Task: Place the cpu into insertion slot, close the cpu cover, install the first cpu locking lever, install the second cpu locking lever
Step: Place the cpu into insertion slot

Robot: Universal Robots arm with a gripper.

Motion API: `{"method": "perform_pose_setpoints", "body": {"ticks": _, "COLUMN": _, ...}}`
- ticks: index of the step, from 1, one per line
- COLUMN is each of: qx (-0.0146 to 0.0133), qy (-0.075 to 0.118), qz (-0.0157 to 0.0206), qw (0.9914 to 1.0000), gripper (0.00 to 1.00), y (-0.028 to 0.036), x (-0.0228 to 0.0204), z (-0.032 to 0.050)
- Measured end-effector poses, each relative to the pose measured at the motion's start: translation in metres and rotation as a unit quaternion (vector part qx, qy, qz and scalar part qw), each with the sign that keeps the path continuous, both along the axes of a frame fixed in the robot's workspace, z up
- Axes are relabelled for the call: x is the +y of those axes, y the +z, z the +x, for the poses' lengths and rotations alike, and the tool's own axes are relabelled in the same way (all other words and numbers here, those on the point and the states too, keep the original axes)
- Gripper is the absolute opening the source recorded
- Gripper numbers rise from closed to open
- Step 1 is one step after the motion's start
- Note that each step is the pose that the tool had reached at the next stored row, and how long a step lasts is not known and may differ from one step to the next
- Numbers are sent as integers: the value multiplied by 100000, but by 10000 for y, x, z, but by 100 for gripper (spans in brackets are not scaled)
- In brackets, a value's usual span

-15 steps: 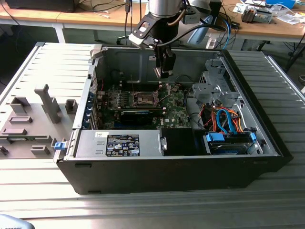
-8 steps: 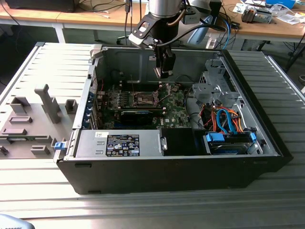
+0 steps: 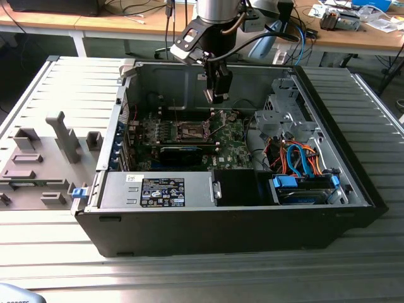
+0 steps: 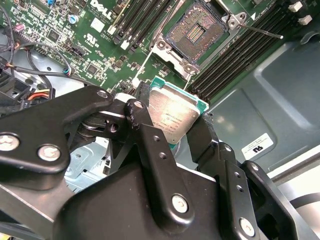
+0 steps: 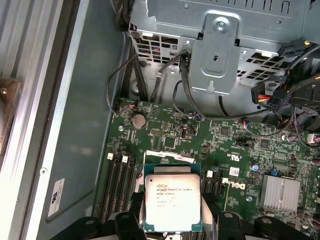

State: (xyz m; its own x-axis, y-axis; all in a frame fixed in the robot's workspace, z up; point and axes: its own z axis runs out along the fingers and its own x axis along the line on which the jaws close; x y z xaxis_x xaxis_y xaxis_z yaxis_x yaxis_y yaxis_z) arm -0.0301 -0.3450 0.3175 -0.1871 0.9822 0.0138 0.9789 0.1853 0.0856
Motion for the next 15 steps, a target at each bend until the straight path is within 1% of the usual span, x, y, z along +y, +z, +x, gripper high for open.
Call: {"method": "perform_pose_setpoints", "body": {"ticks": 15, "qx": 0, "qy": -641, "qz": -1, "qw": 99998, "gripper": 54, "y": -1, "x": 0, "z": 0}}
